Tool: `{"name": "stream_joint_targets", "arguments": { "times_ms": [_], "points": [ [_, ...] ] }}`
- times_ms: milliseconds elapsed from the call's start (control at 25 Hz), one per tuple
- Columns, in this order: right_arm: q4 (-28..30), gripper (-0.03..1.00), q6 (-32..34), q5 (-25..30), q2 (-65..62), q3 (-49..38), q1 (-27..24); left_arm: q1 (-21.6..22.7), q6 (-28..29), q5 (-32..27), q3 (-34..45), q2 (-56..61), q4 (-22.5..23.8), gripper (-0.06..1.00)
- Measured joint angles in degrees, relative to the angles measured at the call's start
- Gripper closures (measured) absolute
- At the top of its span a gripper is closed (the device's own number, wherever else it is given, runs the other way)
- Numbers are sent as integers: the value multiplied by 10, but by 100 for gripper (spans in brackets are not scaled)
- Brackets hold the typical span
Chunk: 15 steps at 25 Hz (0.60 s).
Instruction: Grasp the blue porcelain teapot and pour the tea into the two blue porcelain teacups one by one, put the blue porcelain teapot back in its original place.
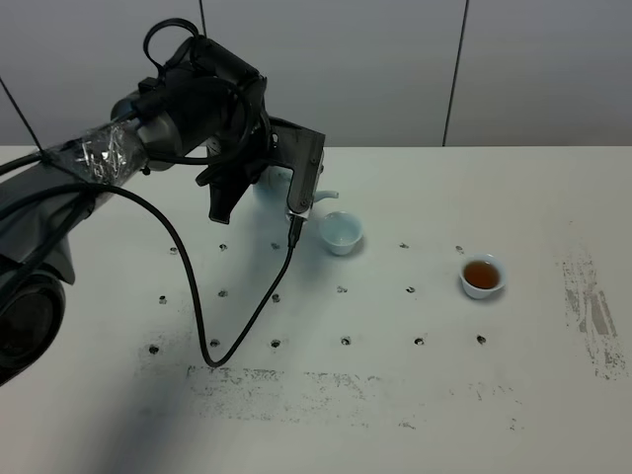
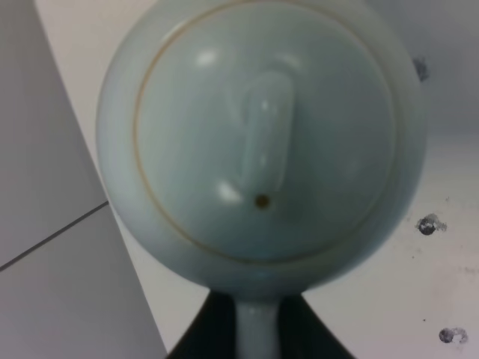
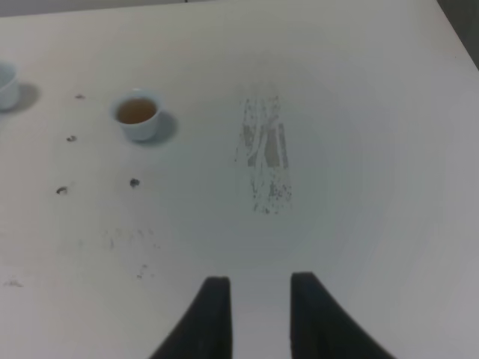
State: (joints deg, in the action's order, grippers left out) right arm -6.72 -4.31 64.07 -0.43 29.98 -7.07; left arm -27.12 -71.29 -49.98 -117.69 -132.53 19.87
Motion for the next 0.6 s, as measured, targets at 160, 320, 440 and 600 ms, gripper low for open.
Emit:
{"name": "stream_joint_targets", "arguments": {
  "times_ms": [160, 320, 440, 600],
  "points": [
    [0, 76, 0, 0, 0, 0, 0, -7, -1, 0, 0, -9, 27, 83],
    [0, 76, 0, 0, 0, 0, 0, -17, -4, 1, 0, -12, 43, 83],
    [0, 76, 0, 0, 0, 0, 0, -25, -6, 3, 0, -14, 57, 83],
    [0, 76, 0, 0, 0, 0, 0, -33, -6, 6, 0, -14, 88, 83]
  ]
}}
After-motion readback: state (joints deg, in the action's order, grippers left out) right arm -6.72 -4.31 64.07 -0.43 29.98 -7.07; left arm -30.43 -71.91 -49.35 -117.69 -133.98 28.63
